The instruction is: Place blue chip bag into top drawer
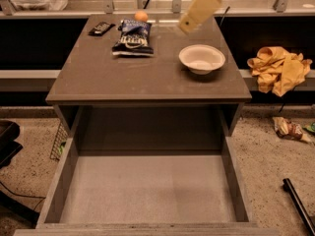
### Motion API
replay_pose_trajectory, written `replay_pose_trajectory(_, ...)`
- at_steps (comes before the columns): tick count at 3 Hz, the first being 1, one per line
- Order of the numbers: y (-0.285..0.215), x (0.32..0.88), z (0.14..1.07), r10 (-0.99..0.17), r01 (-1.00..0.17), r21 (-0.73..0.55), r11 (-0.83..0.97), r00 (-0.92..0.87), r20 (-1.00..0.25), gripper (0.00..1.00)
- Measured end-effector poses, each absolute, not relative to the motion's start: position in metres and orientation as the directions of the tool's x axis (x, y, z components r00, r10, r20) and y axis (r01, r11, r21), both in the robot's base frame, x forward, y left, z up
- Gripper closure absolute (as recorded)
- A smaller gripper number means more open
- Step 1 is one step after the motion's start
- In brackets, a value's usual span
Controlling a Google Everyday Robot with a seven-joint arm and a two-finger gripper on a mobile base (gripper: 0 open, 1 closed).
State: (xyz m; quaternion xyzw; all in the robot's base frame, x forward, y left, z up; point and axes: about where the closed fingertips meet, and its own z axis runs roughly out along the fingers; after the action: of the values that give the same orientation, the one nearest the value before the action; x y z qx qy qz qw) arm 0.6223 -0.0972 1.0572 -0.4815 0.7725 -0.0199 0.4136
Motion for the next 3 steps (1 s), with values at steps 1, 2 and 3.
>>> replay_pose_trajectory(1,-0.051,0.728,1.047,-0.607,-0.717,-0.321,0.619,-0.177,-0.775,0.0)
replay_pose_trajectory(2,-0.024,0.792,1.032,-0.537,-0.708,-0.267,0.654,-0.186,-0.823,0.0)
replay_pose_trajectory(3,-0.011,0.835,0.997,-0.497,-0.668,-0.198,0.717,-0.291,-0.817,0.0)
